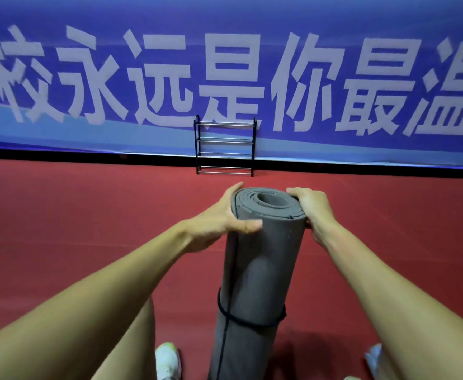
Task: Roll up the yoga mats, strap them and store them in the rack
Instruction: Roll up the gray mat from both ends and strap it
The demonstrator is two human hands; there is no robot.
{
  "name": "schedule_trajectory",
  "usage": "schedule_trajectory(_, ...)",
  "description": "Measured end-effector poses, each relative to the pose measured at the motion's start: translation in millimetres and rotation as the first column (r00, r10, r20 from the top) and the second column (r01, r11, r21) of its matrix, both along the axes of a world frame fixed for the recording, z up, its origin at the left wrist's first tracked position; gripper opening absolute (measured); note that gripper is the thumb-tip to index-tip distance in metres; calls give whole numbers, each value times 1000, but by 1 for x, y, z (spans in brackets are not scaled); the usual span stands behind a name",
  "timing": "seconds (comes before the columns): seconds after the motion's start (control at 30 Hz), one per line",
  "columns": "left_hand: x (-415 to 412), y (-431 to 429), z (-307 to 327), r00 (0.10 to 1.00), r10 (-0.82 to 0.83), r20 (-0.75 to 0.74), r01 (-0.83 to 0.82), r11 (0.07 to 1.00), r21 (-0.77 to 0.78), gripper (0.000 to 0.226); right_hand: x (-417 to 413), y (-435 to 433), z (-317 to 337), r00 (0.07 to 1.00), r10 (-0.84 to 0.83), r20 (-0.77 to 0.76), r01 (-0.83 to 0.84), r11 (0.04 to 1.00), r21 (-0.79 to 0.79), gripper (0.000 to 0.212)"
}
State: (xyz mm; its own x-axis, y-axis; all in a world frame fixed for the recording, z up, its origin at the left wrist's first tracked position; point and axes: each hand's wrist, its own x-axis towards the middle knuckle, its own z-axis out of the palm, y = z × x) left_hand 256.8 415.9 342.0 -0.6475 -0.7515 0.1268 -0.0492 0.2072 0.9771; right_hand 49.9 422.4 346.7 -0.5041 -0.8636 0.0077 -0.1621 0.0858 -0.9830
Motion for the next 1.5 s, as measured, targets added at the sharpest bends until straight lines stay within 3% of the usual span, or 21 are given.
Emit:
schedule_trajectory(0.07, -5, -3, -8, 994, 49, 98, -39, 994, -103, 124, -2, -8, -1, 999, -39, 23, 39, 999, -12, 32)
schedule_trajectory(0.17, -13, -13, -3, 979, 158, 125, -135, 974, -180, 110, -3, -16, -7, 997, -68, 41, 70, 996, -52, 36)
schedule_trajectory(0.27, -28, -19, 4, 977, 188, 103, -162, 962, -220, 62, -7, -11, -21, 998, 5, 58, 1, 994, -113, 56)
schedule_trajectory(0.33, -40, -21, 5, 980, 182, 76, -159, 956, -247, 43, -8, -1, -32, 996, 70, 61, -61, 988, -142, 79)
schedule_trajectory(0.4, -50, -26, 6, 984, 169, 51, -150, 952, -266, 39, -13, 6, -39, 990, 135, 51, -123, 975, -187, 87)
schedule_trajectory(0.57, -68, -49, -1, 977, 213, 15, -204, 950, -236, 42, -38, -5, -43, 952, 307, -11, -302, 930, -210, 82)
schedule_trajectory(0.87, -101, -140, -43, 956, 280, -85, -284, 958, -35, 20, -49, -103, -73, 986, 168, 22, -157, 956, -248, 89)
schedule_trajectory(1.0, -96, -204, -61, 928, 371, -30, -370, 928, 47, 61, -50, -165, -91, 978, 205, 34, -196, 964, -181, 80)
schedule_trajectory(1.2, -80, -245, -51, 929, 360, 85, -370, 909, 194, 55, -42, -209, -89, 969, 216, 123, -209, 975, -70, 74)
schedule_trajectory(1.37, -54, -238, 20, 946, 205, 251, -270, 926, 263, 67, -51, -195, -25, 899, 405, 167, -420, 905, 66, 89)
schedule_trajectory(1.5, -45, -227, 103, 940, 136, 312, -222, 941, 257, 78, -51, -187, 45, 852, 515, 92, -522, 850, 73, 101)
